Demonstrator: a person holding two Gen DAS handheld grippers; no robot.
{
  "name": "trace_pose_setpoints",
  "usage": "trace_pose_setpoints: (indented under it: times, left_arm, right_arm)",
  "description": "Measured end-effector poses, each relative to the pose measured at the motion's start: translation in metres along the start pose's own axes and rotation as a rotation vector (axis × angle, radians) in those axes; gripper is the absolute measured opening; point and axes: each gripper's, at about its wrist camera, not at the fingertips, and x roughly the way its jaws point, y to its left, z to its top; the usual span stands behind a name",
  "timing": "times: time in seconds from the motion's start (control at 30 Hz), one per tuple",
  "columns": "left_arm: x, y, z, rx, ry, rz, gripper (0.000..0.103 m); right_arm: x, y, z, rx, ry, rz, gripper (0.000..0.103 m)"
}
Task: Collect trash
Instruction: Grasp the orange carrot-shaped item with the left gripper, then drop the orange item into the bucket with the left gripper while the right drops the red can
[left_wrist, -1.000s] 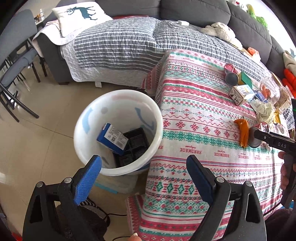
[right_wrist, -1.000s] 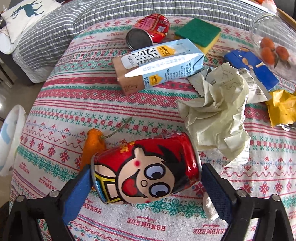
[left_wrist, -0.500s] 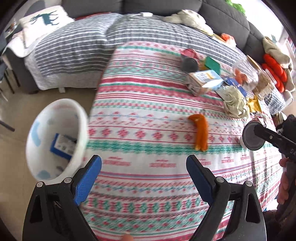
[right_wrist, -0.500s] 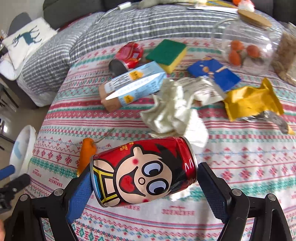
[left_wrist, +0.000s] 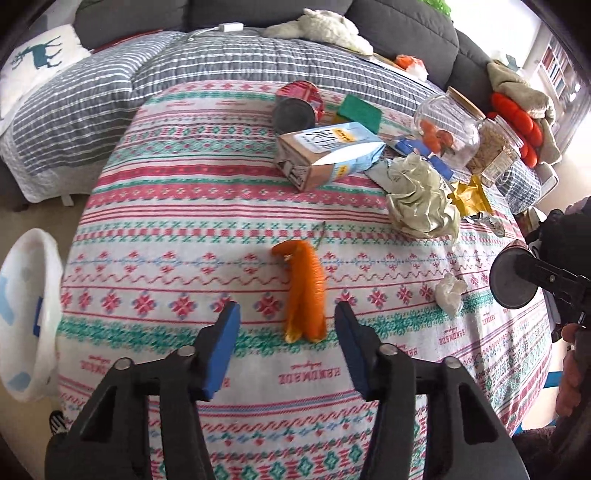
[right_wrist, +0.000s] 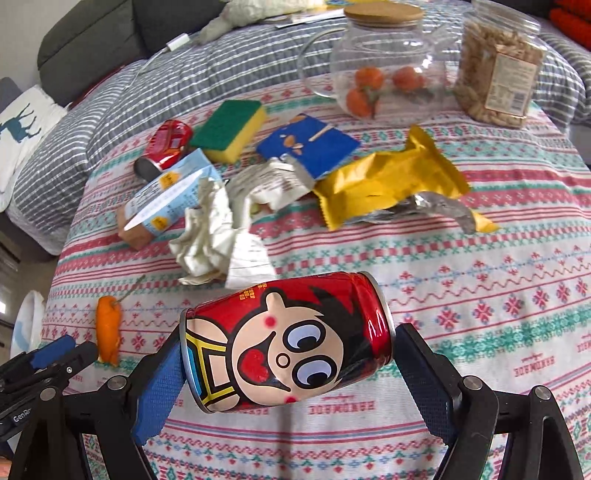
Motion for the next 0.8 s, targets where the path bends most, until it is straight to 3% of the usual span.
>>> trace_pose_setpoints:
  times: [0.4, 0.8]
  left_arm:
    - [0.02, -0.01, 0.004, 0.016, 0.009, 0.002, 0.017]
    - [-0.014, 0.002, 0.002, 0.043, -0.049, 0.015, 0.014]
  right_arm:
    - [0.008, -0.011, 0.002, 0.016, 0.018, -0.012, 0.09]
    - [0.002, 0.017, 0.006, -0.016, -0.011, 0.018, 0.09]
